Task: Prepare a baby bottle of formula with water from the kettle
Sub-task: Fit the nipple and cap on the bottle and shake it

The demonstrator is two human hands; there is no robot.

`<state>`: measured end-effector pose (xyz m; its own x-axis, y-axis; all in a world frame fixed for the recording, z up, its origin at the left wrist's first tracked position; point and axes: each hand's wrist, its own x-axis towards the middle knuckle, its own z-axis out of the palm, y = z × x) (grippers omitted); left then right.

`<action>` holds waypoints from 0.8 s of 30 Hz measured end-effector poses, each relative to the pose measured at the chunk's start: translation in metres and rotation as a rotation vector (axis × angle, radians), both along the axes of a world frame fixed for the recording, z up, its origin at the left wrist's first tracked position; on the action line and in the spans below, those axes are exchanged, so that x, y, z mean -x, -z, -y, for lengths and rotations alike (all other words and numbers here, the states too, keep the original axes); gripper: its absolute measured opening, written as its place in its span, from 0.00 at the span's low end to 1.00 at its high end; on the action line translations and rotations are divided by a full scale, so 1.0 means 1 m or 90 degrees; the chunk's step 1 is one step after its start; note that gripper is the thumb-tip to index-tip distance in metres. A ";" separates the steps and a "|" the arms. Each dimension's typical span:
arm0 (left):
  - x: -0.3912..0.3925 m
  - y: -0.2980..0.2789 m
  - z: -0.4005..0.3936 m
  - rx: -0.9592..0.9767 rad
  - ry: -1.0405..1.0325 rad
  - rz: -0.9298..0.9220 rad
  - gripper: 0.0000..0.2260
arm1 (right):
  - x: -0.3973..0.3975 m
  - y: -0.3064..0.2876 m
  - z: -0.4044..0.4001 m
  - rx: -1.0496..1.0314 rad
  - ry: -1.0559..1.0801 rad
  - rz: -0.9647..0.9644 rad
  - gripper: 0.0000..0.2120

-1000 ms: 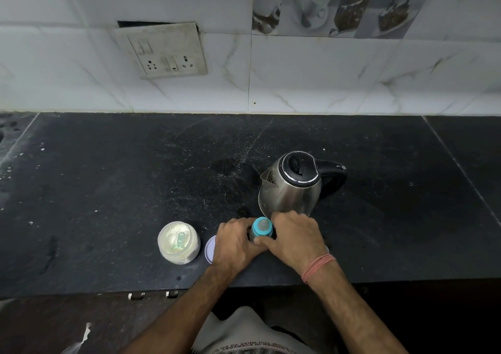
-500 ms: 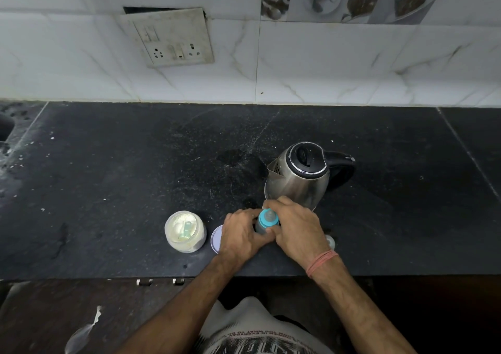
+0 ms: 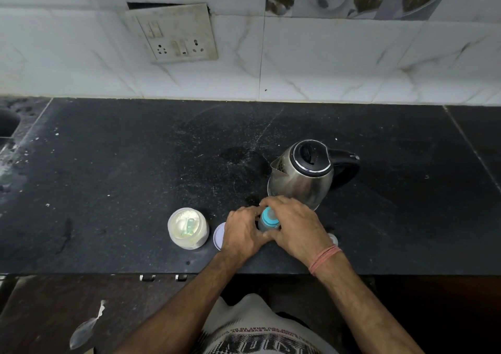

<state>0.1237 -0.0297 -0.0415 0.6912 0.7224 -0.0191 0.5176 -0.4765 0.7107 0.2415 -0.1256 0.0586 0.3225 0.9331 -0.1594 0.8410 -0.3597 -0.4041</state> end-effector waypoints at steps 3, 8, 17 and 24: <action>0.001 0.000 0.001 0.001 -0.002 0.003 0.19 | -0.001 -0.003 -0.004 0.022 0.001 0.043 0.20; 0.001 0.004 0.000 0.005 -0.008 0.007 0.24 | -0.002 0.000 -0.003 0.009 -0.024 0.008 0.24; 0.000 0.005 -0.001 0.017 0.008 -0.007 0.14 | 0.003 -0.010 -0.014 0.094 0.048 0.074 0.21; 0.000 -0.001 -0.001 0.015 0.022 0.007 0.12 | 0.004 -0.024 -0.013 0.184 0.042 0.211 0.29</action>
